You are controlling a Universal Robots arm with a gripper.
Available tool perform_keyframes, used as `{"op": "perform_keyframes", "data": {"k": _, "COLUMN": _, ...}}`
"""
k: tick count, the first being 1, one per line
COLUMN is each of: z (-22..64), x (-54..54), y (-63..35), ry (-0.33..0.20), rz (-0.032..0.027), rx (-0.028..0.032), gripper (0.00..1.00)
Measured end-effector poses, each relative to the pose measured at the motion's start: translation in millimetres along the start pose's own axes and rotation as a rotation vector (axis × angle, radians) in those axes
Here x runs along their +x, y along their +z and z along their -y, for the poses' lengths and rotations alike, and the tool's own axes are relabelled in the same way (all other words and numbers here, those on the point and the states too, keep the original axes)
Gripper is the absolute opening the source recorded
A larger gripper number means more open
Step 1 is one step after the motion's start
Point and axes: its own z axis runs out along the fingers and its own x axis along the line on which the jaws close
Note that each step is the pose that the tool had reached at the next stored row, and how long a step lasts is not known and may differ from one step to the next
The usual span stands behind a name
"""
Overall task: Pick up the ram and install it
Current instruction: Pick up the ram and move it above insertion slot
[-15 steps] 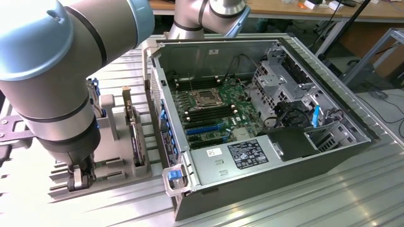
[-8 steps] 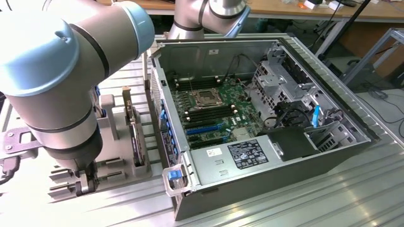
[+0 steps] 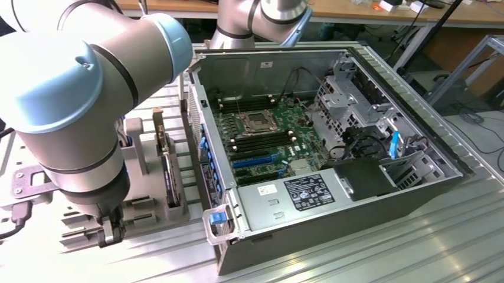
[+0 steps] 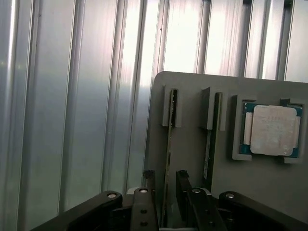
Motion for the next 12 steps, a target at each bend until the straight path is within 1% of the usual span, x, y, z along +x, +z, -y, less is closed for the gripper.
{"op": "perform_keyframes", "data": {"k": 9, "z": 0.1, "x": -1.1, "y": 0.1, "ry": 0.0, "rz": 0.0, "rx": -0.0001, "gripper": 0.3}}
{"op": "perform_keyframes", "data": {"k": 10, "z": 0.1, "x": -1.1, "y": 0.0, "ry": 0.0, "rz": 0.0, "rx": -0.0001, "gripper": 0.23}}
{"op": "perform_keyframes", "data": {"k": 12, "z": 0.1, "x": -1.1, "y": 0.1, "ry": 0.0, "rz": 0.0, "rx": -0.0001, "gripper": 0.22}}
